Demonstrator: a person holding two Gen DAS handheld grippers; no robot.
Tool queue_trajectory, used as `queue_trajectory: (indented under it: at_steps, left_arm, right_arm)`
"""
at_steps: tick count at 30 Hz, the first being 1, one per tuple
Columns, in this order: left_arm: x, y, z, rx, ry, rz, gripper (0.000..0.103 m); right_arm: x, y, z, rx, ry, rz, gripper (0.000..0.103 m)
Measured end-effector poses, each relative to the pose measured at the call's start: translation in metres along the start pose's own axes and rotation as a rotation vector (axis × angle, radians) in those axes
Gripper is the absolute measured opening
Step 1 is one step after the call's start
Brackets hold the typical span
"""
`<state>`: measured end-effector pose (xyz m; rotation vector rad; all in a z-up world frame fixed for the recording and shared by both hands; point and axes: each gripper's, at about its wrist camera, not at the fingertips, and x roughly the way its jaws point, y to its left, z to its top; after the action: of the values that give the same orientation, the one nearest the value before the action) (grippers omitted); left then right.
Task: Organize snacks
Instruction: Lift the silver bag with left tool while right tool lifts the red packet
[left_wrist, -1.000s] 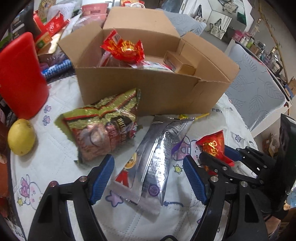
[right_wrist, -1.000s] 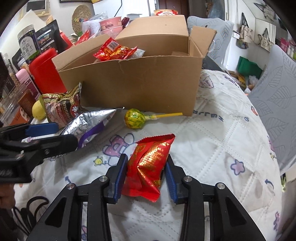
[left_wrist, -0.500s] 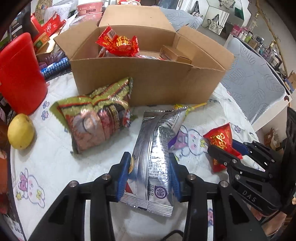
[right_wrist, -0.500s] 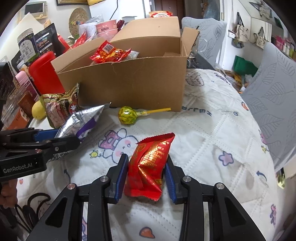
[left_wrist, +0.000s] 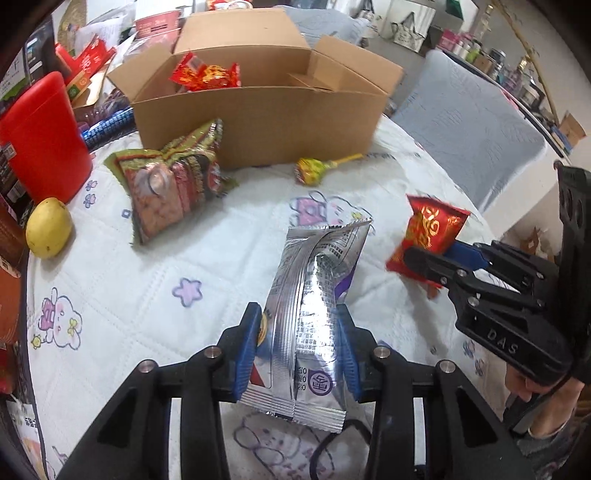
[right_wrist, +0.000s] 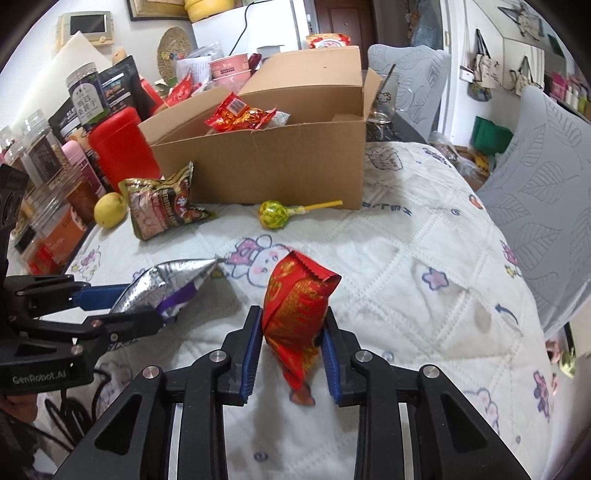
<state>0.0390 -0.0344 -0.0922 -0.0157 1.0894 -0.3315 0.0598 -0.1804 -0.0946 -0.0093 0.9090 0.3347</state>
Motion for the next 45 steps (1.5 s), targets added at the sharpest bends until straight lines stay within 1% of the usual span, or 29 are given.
queue_trajectory:
  at_steps: [3, 6, 10, 11, 14, 18, 20, 21, 23, 24, 25, 26, 30, 35, 38, 40, 42, 43, 45]
  left_arm:
    - [0.007, -0.001, -0.001, 0.005, 0.021, 0.002, 0.04]
    - [0.015, 0.002, 0.0, -0.019, 0.045, -0.024, 0.041]
    - [0.025, 0.004, 0.001, -0.042, 0.072, -0.05, 0.047]
    - [0.025, 0.003, 0.001, -0.043, 0.054, -0.048, 0.048]
    - [0.028, 0.0, 0.003, -0.032, 0.046, -0.036, 0.049]
    - [0.03, -0.001, 0.004, -0.028, 0.012, -0.03, 0.049]
    - [0.03, 0.0, 0.003, -0.037, 0.002, -0.02, 0.045]
    - [0.03, 0.0, 0.003, -0.046, -0.003, -0.013, 0.044]
    - [0.03, 0.001, 0.003, -0.058, -0.006, -0.014, 0.044]
    - [0.029, 0.001, 0.003, -0.062, -0.009, -0.011, 0.043]
    - [0.029, 0.002, 0.003, -0.064, -0.011, -0.007, 0.043]
    - [0.028, 0.002, 0.002, -0.062, -0.011, -0.001, 0.043]
    - [0.022, 0.005, 0.0, -0.072, -0.019, 0.013, 0.043]
    - [0.022, 0.008, 0.002, -0.093, -0.025, 0.019, 0.043]
    - [0.023, 0.009, 0.002, -0.099, -0.027, 0.022, 0.043]
    - [0.023, 0.008, 0.002, -0.1, -0.03, 0.023, 0.043]
    - [0.023, 0.009, 0.003, -0.107, -0.033, 0.016, 0.043]
    - [0.022, 0.009, 0.003, -0.109, -0.035, 0.013, 0.043]
    - [0.019, 0.009, 0.003, -0.107, -0.041, 0.011, 0.043]
  right_arm:
    - [-0.001, -0.004, -0.005, 0.016, 0.008, 0.002, 0.029]
    - [-0.004, -0.008, -0.01, 0.036, 0.008, 0.035, 0.028]
    - [-0.007, -0.013, -0.017, 0.054, 0.016, 0.079, 0.028]
    - [-0.007, -0.013, -0.019, 0.055, 0.019, 0.086, 0.028]
    - [-0.007, -0.011, -0.02, 0.043, 0.023, 0.089, 0.028]
    - [-0.005, -0.011, -0.02, 0.052, 0.021, 0.096, 0.029]
    - [-0.003, -0.012, -0.019, 0.057, 0.019, 0.103, 0.029]
    - [-0.002, -0.013, -0.018, 0.063, 0.015, 0.105, 0.03]
    - [0.0, -0.014, -0.016, 0.075, 0.011, 0.111, 0.037]
    - [0.001, -0.014, -0.015, 0.078, 0.005, 0.113, 0.046]
    - [0.002, -0.013, -0.014, 0.079, -0.006, 0.112, 0.058]
    - [0.002, -0.014, -0.013, 0.081, -0.012, 0.109, 0.061]
    - [0.007, -0.015, -0.007, 0.096, -0.016, 0.099, 0.061]
    - [0.021, -0.023, 0.001, 0.161, -0.002, 0.095, 0.061]
    - [0.023, -0.023, 0.003, 0.165, -0.011, 0.087, 0.06]
    - [0.024, -0.023, 0.003, 0.165, -0.014, 0.065, 0.045]
    - [0.024, -0.027, 0.002, 0.182, -0.015, 0.076, 0.037]
    - [0.024, -0.028, 0.001, 0.186, -0.016, 0.077, 0.034]
    - [0.023, -0.029, 0.0, 0.183, -0.018, 0.08, 0.033]
